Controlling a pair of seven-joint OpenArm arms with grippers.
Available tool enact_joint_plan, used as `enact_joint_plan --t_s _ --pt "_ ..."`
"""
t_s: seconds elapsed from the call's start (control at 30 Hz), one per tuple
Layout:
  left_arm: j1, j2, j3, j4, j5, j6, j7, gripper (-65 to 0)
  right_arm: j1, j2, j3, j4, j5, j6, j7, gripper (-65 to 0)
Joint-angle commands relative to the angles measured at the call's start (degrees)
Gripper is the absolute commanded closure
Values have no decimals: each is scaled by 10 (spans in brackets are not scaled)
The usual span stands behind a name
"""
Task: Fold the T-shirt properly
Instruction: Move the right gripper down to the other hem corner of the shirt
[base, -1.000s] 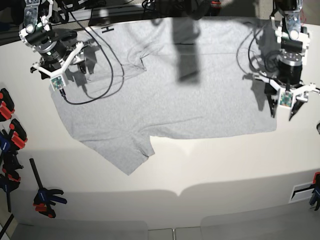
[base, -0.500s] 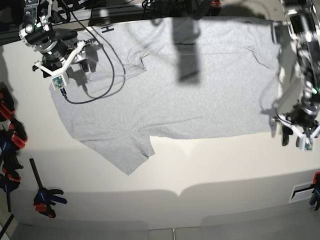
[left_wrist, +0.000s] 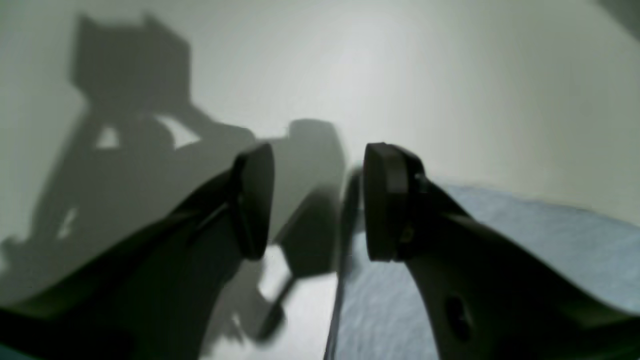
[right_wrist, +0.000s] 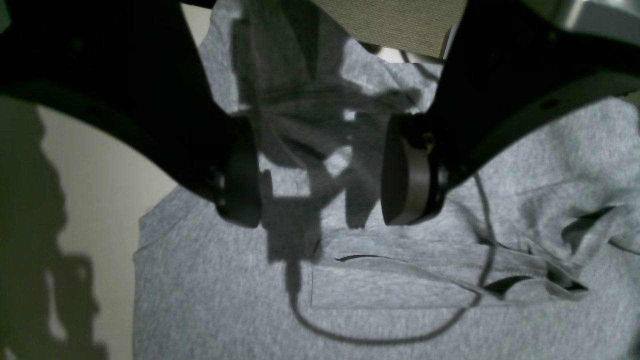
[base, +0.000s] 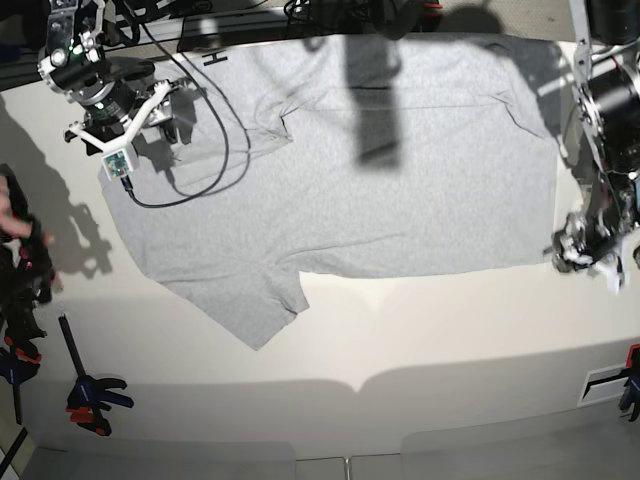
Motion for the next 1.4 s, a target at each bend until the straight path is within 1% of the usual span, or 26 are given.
enact_joint_plan --t_s 0.0,0.07,0.2,0.37,0.43,0.47,0.6,0.63,0.67,0.7,0.77,0.8,0.83,0.97,1.1,1.13,1.23,1.37 --pt "-21 -11 -2 -10 -7 -4 -19 -271 1 6 3 11 5 -3 11 -366" --pt "-21 -9 -2 -32 -7 -4 -24 -271 2 6 3 11 5 -2 11 -366" --pt "-15 -1 -2 -35 -7 -7 -14 -271 2 6 3 11 5 -2 12 -366" --pt "-15 19 -2 -34 -7 -53 35 -271 2 6 3 11 5 -3 12 -366" --pt "-15 26 -2 -34 -7 -84 58 -271 2 6 3 11 5 -3 12 -366" --pt "-15 28 -2 -34 -7 -94 64 -271 2 6 3 11 5 -2 12 -366" --pt "-15 25 -2 -34 -6 -97 64 -265 2 6 3 11 5 -2 13 -366" --pt "-15 23 -2 -34 -5 -97 64 -248 2 6 3 11 5 -2 13 -366" --pt "-15 22 -2 -34 -5 -96 63 -218 2 6 3 11 5 -2 14 -366" --pt "-15 21 -2 -34 -5 -97 62 -171 2 6 3 11 5 -2 15 -366" --pt "-15 19 -2 -34 -6 -96 50 -37 5 6 3 10 5 -2 23 -366" --pt "-15 18 -2 -34 -7 -96 48 0 11 6 3 10 6 -2 26 -365" --pt "-15 17 -2 -34 -7 -96 48 0 19 6 3 10 6 -2 28 -364" --pt "-15 18 -2 -34 -15 -96 44 0 87 6 2 -3 7 -2 35 -363" --pt "-15 19 -2 -34 -37 -97 51 0 191 4 -5 -58 45 -2 34 -360" --pt "-15 19 -2 -34 -38 -97 55 0 220 3 -11 -78 46 -2 32 -360" --pt "-15 19 -2 -34 -37 -97 55 0 309 3 -43 -150 46 -2 19 -360" --pt "-15 19 -2 -34 -38 -97 55 0 428 3 -120 -261 44 2 5 -360"
